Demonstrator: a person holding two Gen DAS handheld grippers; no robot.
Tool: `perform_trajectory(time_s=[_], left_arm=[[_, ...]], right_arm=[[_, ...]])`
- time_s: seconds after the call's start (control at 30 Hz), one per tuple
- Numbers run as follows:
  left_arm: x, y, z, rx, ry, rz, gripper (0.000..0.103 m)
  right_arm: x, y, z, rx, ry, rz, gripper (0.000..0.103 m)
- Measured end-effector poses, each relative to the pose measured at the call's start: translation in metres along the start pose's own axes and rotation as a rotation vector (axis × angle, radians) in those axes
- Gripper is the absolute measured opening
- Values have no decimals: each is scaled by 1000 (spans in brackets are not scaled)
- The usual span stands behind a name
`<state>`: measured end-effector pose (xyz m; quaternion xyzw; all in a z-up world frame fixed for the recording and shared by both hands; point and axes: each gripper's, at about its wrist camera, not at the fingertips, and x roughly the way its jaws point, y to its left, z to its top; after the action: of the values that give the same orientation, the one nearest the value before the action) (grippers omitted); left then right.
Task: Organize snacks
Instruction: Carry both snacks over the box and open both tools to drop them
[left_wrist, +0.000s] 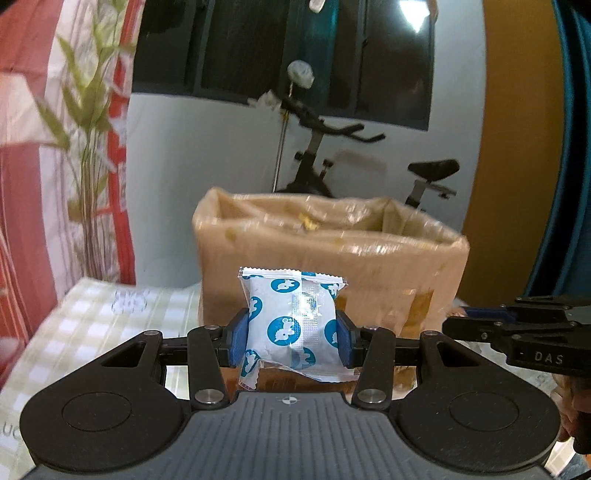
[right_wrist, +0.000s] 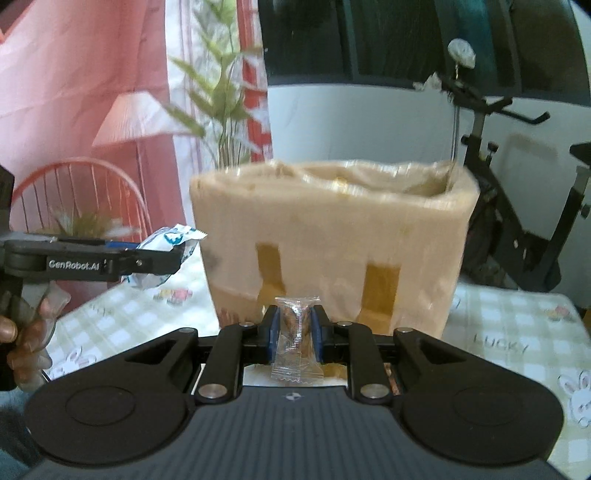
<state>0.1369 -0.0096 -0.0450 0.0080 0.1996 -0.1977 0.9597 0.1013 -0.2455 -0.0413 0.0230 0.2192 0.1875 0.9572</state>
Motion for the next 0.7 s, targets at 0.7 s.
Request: perform_trajectory(time_s=[0.7], left_arm=[[57, 4, 96, -1, -88, 17, 50]], right_arm=[[30, -29, 98, -19, -129, -29, 20]])
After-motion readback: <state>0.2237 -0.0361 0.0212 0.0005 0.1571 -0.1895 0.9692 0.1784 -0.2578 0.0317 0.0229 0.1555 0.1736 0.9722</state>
